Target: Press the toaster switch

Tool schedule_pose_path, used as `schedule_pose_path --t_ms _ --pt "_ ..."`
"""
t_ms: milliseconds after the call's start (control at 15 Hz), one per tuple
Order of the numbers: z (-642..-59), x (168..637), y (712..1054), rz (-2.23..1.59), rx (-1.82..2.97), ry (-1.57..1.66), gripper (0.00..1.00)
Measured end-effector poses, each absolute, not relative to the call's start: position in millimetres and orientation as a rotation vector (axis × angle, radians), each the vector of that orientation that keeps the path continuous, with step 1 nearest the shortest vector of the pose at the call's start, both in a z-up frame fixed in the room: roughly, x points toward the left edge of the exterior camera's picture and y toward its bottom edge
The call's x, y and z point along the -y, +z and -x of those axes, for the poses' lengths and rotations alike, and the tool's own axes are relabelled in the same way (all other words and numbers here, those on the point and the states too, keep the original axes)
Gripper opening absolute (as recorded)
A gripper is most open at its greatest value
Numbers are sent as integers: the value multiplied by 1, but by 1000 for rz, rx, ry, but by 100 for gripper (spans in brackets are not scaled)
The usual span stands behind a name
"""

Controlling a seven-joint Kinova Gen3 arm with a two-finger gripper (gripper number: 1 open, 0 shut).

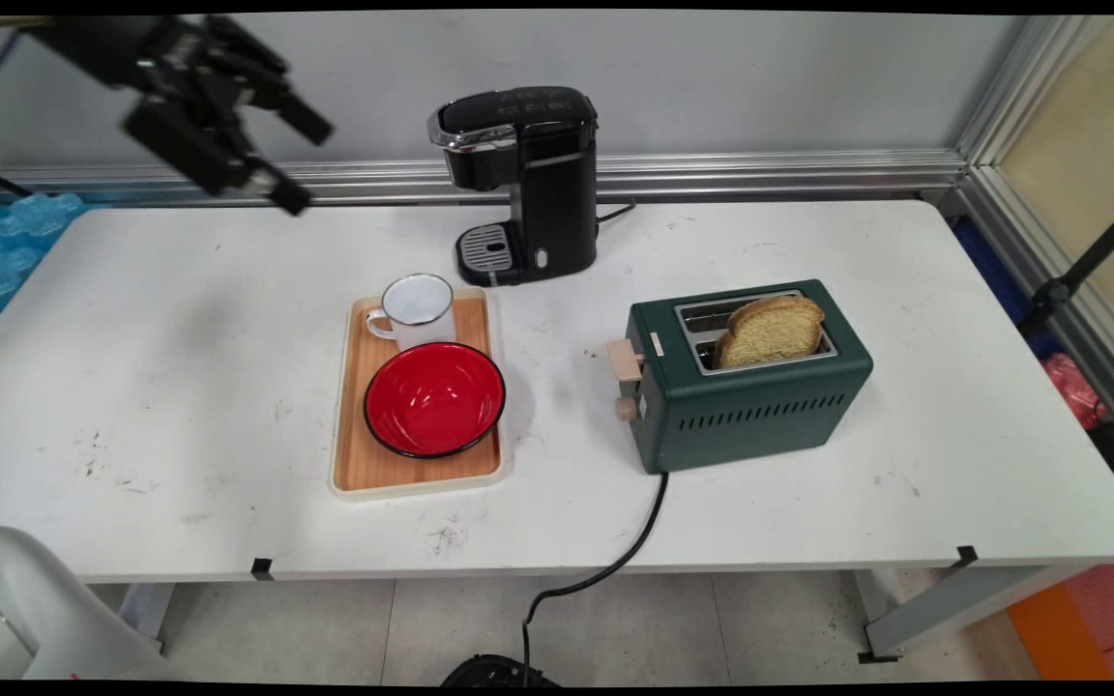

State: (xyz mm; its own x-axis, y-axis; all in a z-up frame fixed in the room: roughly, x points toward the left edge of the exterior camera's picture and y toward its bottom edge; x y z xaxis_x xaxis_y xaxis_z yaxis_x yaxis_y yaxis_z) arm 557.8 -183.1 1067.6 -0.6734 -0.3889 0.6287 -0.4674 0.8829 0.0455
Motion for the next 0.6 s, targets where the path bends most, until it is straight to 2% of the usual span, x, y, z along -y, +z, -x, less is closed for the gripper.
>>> schedule_pose_path --t_ms 267,600 --pt "-506 207 1059 -606 2362 158 100" --pt "-446 238 1032 -591 2380 176 100"
